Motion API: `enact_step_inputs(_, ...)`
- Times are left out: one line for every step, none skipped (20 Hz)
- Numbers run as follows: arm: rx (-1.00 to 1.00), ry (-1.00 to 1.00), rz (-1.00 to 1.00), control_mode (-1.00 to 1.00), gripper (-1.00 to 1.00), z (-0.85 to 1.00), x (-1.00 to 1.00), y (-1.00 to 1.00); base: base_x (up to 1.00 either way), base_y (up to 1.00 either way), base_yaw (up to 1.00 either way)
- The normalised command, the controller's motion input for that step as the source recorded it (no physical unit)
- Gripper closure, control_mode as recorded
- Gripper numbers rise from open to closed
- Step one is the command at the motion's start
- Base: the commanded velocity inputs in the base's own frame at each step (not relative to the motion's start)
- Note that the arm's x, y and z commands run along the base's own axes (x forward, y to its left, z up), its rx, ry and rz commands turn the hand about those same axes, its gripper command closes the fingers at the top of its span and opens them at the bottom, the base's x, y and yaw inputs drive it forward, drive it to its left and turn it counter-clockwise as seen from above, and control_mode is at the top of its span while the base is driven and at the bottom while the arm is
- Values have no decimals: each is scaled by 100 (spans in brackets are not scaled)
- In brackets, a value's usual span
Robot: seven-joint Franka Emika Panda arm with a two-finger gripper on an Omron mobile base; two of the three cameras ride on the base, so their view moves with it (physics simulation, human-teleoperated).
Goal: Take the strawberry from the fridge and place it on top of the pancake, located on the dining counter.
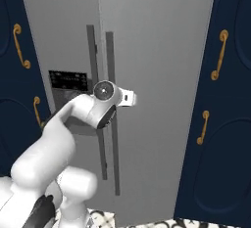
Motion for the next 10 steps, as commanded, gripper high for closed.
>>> enact_step_inputs(3, 0, 0, -100, 100, 0, -100, -100, 0, 0, 0)
enact_step_inputs(4, 4, 0, -100, 100, 0, -100, -100, 0, 0, 0)
enact_step_inputs(4, 9, 0, -100, 100, 0, -100, -100, 0, 0, 0)
enact_step_inputs(6, 10, 0, -100, 100, 0, -100, -100, 0, 0, 0)
enact_step_inputs(8, 11, 0, -100, 100, 0, -100, -100, 0, 0, 0)
enact_step_inputs(8, 10, 0, -100, 100, 0, -100, -100, 0, 0, 0)
enact_step_inputs(7, 9, -4, -100, 100, -9, -100, -100, 0, 0, 0)
enact_step_inputs(11, 5, -6, -100, 100, -16, -100, -100, 0, 0, 0)
enact_step_inputs(15, 0, -6, -100, 100, -14, -100, -100, 0, 0, 0)
enact_step_inputs(14, 5, -9, -100, 100, 0, -100, -100, 0, 0, 0)
